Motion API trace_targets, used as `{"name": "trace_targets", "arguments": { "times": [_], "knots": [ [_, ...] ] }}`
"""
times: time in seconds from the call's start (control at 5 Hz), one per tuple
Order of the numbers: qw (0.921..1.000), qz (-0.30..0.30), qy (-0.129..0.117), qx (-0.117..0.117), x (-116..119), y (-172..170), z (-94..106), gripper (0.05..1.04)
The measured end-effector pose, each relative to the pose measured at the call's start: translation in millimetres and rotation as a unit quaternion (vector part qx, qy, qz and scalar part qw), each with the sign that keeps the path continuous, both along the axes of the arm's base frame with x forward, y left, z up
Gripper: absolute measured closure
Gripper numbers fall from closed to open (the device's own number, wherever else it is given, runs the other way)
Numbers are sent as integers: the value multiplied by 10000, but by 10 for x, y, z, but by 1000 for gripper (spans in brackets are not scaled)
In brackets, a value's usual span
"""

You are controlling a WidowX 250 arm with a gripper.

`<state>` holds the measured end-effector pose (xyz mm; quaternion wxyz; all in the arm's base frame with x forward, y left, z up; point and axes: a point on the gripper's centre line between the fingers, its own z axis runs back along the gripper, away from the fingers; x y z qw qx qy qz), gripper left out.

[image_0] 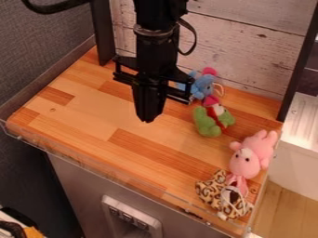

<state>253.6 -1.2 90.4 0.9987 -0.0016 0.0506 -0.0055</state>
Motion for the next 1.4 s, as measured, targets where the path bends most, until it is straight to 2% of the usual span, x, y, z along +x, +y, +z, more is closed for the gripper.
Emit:
{"name": "trace_targets", "arguments": {
  "times": [0.2, 0.4, 0.6, 0.8, 1.0, 1.2, 1.4],
  "knots": [
    [9985, -542, 30, -48, 149, -46, -3, 844],
    [9886, -1500, 19, -94, 425, -131, -11, 579],
    [9659, -2585, 18, -141, 689, -254, -26, 296],
    [9312, -3641, 18, -188, 911, -407, -61, 87],
    [8800, -4745, 60, -223, 1056, -533, -77, 85],
    [8386, -5442, 50, -228, 1203, -564, -128, 85],
    [8267, -5622, -2, -228, 1312, -585, -106, 85]
  ]
}}
